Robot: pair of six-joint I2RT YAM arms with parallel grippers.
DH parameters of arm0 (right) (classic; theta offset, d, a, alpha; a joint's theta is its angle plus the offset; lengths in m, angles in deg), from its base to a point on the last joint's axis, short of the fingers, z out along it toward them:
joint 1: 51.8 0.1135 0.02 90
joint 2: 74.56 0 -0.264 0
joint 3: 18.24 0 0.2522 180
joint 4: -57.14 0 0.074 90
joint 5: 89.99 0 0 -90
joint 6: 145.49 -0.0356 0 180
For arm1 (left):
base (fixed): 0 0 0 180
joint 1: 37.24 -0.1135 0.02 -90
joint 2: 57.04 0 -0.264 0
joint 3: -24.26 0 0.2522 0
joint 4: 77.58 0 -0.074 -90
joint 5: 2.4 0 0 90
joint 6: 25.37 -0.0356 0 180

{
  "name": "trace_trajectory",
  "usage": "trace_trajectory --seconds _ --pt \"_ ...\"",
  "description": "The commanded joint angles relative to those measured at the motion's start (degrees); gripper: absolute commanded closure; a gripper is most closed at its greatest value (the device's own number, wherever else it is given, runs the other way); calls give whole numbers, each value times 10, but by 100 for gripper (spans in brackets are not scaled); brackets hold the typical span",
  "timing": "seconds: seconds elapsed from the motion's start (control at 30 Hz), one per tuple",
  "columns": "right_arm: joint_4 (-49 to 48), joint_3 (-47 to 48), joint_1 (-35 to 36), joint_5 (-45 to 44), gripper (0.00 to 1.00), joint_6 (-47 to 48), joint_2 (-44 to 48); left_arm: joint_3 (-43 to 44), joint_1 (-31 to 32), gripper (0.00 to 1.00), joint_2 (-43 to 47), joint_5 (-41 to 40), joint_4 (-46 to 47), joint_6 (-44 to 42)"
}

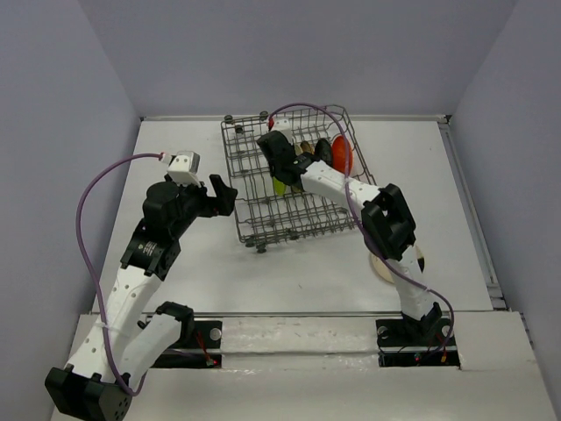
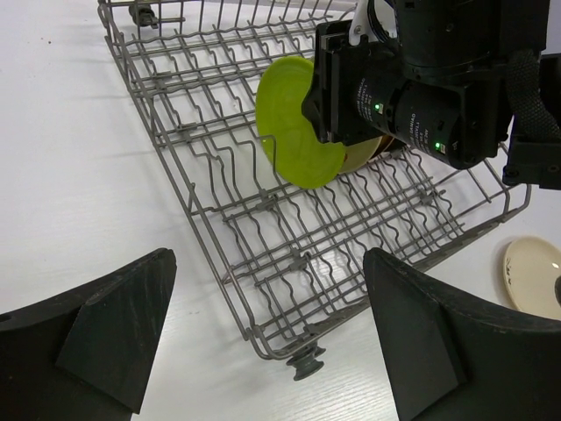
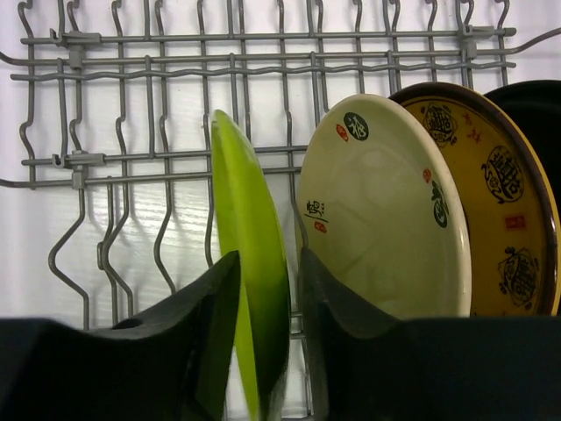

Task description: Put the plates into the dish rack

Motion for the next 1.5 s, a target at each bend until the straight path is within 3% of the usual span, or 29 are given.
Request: trace_trajectory --seconds 0.0,0.23,0.37,0.53,0.57,0.7,0.8,0.83,0.97,1.1,1.3,1.47 --pt "-7 17 3 4 57 1 27 23 2 1 7 -14 12 3" --pt "-7 0 3 22 53 -1 67 17 -1 1 5 -27 17 21" --pt "-6 -17 3 44 43 -1 111 1 -5 1 9 -8 42 44" --pt "-8 -63 3 107 31 5 193 -25 -15 1 14 80 103 74" --pt "-8 -86 3 115 27 14 208 -38 -15 1 14 128 120 81" --pt "-13 -175 -2 124 27 20 310 -51 -8 1 -13 226 217 147" --pt "-37 -260 -29 138 30 19 420 -51 73 1 -45 206 260 180" --pt "-39 -277 -50 150 31 17 473 -38 152 1 -58 183 262 179" --pt "-39 -345 -102 152 38 13 594 9 324 1 -180 56 262 156" --pt "-31 -383 -132 143 40 20 695 61 418 1 -287 14 279 152" --pt "3 -391 -137 86 38 38 772 182 500 1 -464 -23 289 150" --pt "8 -410 -137 58 38 28 811 260 514 22 -587 -57 275 175"
